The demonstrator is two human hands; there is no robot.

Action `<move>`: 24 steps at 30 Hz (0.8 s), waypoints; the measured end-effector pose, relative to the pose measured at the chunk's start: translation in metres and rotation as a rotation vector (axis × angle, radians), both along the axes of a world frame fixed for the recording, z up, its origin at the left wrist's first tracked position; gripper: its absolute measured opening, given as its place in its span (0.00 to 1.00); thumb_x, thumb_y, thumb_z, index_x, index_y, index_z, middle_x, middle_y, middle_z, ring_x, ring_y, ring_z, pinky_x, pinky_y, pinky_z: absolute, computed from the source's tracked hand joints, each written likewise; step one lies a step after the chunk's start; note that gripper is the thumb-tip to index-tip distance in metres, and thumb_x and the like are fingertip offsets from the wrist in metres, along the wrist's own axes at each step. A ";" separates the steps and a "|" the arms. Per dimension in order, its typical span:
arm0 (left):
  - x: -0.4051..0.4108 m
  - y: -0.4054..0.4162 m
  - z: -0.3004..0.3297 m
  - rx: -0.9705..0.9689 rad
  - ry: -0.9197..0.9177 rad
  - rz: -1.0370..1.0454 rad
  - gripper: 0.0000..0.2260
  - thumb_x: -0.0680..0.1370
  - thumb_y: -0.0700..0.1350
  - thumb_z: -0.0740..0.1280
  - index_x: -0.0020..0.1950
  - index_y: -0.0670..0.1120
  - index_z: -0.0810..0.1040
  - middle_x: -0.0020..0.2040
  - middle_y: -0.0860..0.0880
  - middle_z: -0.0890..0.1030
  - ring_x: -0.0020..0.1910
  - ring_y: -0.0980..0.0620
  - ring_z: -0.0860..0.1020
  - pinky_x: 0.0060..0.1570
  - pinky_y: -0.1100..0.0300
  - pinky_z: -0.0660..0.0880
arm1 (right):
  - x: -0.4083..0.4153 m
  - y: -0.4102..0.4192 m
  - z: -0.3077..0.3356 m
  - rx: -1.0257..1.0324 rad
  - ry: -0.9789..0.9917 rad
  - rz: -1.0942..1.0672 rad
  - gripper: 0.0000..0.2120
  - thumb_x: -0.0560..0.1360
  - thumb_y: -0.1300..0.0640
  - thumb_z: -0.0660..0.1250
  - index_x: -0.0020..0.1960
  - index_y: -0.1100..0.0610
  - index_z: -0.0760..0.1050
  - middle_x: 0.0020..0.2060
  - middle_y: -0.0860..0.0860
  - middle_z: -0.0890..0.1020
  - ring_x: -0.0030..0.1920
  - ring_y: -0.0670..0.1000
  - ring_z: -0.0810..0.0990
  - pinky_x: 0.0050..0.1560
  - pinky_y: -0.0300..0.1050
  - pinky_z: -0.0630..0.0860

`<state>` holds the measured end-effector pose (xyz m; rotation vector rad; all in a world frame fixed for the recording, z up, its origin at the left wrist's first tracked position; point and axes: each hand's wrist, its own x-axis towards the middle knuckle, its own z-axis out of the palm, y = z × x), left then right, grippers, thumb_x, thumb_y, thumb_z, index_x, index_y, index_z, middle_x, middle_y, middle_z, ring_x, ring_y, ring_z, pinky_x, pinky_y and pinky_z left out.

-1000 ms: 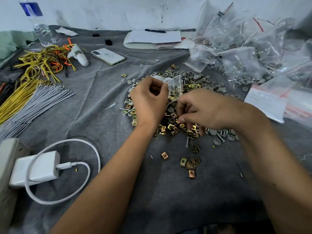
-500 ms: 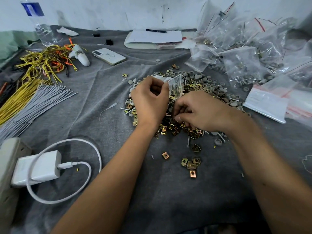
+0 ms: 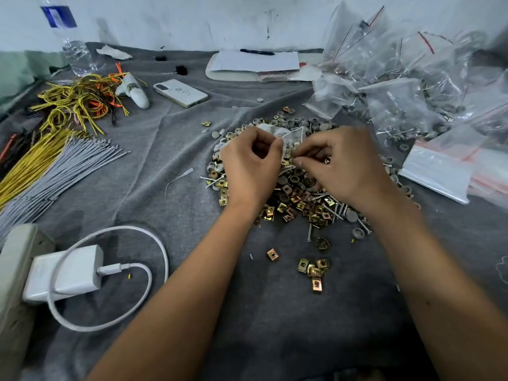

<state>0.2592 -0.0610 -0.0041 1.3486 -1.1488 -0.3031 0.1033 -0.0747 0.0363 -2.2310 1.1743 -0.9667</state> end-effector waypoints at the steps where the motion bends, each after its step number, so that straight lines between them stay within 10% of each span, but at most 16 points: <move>1: 0.000 0.000 0.000 -0.001 -0.009 -0.008 0.06 0.77 0.41 0.75 0.40 0.45 0.82 0.33 0.55 0.81 0.31 0.61 0.77 0.33 0.65 0.74 | 0.002 -0.003 0.001 -0.023 0.018 -0.029 0.06 0.74 0.61 0.78 0.48 0.52 0.86 0.37 0.43 0.84 0.30 0.37 0.81 0.31 0.27 0.74; 6: 0.000 -0.001 -0.002 -0.007 -0.022 -0.023 0.06 0.77 0.40 0.75 0.40 0.43 0.83 0.33 0.52 0.82 0.31 0.59 0.78 0.33 0.60 0.77 | 0.006 -0.012 0.003 -0.067 0.086 -0.126 0.11 0.72 0.58 0.79 0.53 0.52 0.86 0.39 0.45 0.85 0.36 0.33 0.79 0.38 0.21 0.71; 12: 0.000 -0.001 -0.001 -0.015 -0.004 0.005 0.06 0.77 0.40 0.74 0.40 0.45 0.82 0.33 0.53 0.81 0.31 0.59 0.77 0.34 0.61 0.77 | -0.004 -0.008 0.006 -0.085 0.055 -0.061 0.09 0.70 0.59 0.81 0.42 0.48 0.82 0.35 0.42 0.83 0.35 0.40 0.82 0.38 0.36 0.80; 17: 0.000 -0.003 -0.003 -0.014 0.006 0.024 0.07 0.76 0.40 0.74 0.39 0.46 0.81 0.32 0.54 0.80 0.30 0.59 0.76 0.34 0.61 0.75 | 0.001 -0.001 0.009 0.189 0.517 0.356 0.08 0.70 0.56 0.81 0.45 0.44 0.86 0.35 0.39 0.83 0.37 0.38 0.81 0.38 0.30 0.72; 24: 0.002 -0.006 -0.006 -0.033 -0.004 0.034 0.09 0.76 0.42 0.74 0.38 0.51 0.79 0.31 0.56 0.79 0.30 0.60 0.77 0.33 0.64 0.74 | 0.013 0.004 0.001 0.171 0.710 0.361 0.06 0.72 0.51 0.79 0.45 0.48 0.83 0.39 0.44 0.82 0.42 0.46 0.80 0.47 0.47 0.79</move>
